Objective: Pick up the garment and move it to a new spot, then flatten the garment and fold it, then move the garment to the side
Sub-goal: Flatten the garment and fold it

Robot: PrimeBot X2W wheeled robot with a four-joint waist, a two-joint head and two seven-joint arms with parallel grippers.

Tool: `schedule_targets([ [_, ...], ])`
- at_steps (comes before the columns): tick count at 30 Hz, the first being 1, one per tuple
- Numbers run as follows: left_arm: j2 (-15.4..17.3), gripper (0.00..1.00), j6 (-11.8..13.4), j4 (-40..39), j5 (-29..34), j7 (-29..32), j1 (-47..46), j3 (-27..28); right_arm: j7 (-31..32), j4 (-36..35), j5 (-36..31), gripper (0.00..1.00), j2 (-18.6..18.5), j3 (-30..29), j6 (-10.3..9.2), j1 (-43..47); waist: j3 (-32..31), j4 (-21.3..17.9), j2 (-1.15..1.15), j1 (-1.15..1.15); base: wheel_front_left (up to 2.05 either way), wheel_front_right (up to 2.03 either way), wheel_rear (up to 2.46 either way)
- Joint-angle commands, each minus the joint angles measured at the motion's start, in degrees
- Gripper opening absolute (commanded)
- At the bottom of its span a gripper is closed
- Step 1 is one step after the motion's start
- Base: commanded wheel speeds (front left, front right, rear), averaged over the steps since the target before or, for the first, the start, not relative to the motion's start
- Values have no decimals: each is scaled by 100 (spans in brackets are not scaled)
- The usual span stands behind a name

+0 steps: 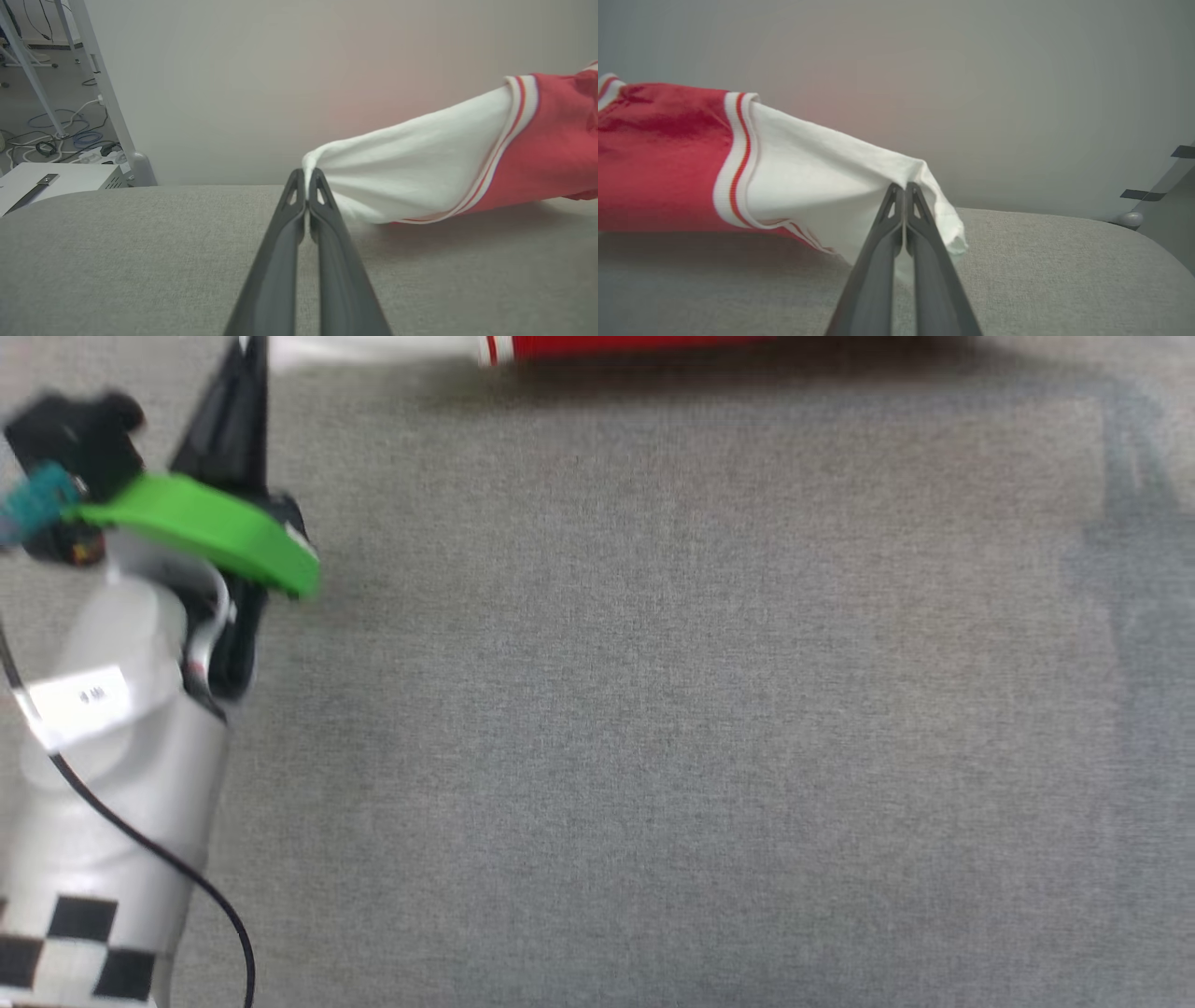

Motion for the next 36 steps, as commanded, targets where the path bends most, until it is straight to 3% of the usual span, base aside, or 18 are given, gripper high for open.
schedule_targets([
  [1,16,0,-14,38,-44,-33,296,-7,-56,-67,114,0,-48,18,-11,279,-528,17,0,1,0,0,0],
  [14,53,0,-15,89,-250,-33,2173,-259,-69,-514,911,0,-201,273,-11,2616,-1642,-82,0,1,0,0,0],
  [29,115,0,-15,-120,-509,-18,3814,-602,-34,-896,1347,0,-288,235,-11,4435,-2623,-108,0,1,0,0,0],
  [36,218,0,34,-465,-766,187,4396,-657,297,-1364,1412,0,-463,107,-11,5231,-2854,-94,0,1,0,0,0],
])
